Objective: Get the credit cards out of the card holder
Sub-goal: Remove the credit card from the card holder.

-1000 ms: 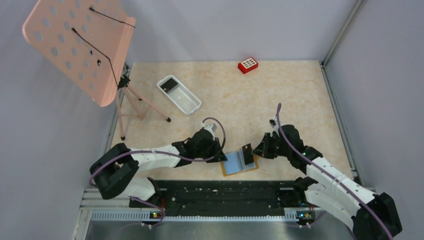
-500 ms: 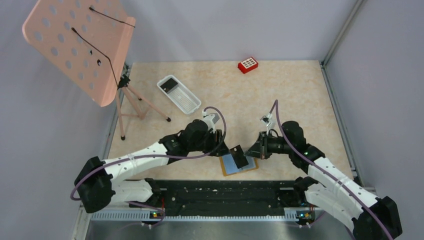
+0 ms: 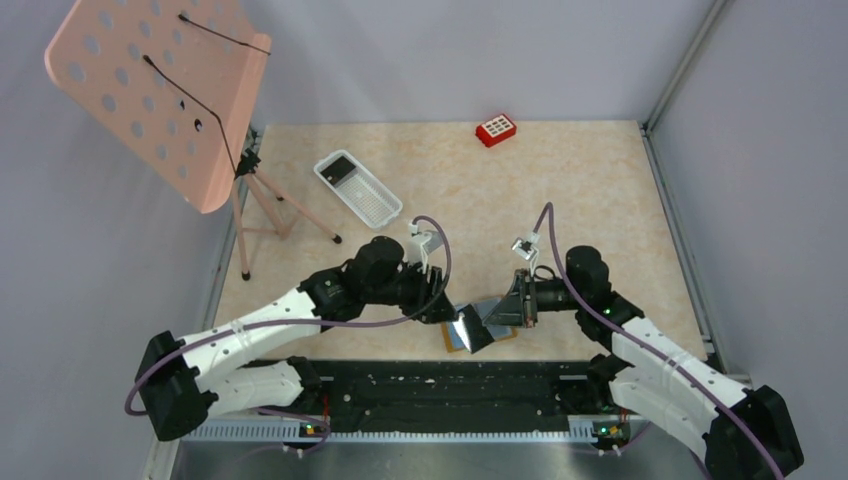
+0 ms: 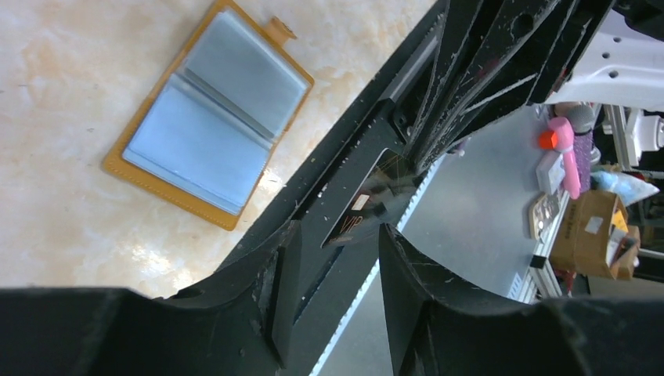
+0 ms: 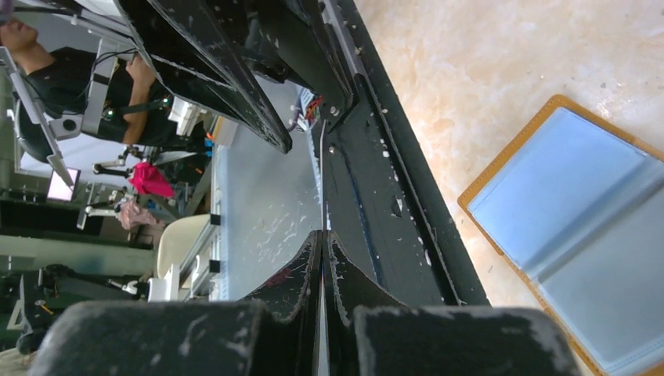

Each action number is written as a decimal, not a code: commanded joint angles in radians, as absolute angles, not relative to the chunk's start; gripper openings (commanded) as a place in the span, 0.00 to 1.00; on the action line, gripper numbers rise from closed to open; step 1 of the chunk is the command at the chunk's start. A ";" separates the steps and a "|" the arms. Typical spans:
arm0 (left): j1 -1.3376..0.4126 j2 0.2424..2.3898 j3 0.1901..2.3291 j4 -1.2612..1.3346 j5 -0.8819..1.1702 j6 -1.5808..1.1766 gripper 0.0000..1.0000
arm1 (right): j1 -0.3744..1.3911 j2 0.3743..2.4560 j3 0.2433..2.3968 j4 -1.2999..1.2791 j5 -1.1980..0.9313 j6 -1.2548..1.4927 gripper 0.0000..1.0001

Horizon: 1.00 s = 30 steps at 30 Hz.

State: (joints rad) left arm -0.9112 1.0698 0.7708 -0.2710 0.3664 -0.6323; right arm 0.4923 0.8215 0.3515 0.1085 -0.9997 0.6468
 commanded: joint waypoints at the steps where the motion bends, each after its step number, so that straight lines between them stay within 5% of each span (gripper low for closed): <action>1: -0.908 1.094 0.814 -0.226 0.485 -0.623 0.46 | 0.489 0.800 0.341 0.198 -1.047 0.663 0.00; 11: -0.901 1.156 0.821 -0.146 0.595 -0.652 0.31 | 0.499 0.806 0.341 0.183 -1.041 0.656 0.00; 30: -0.856 1.209 0.812 -0.075 0.704 -0.689 0.34 | 0.519 0.822 0.353 0.153 -1.025 0.638 0.00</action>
State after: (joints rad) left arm -0.8589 1.1801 0.7750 -0.1253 0.6498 -0.6971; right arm 0.5087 0.8211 0.3397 0.1329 -1.0222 0.6575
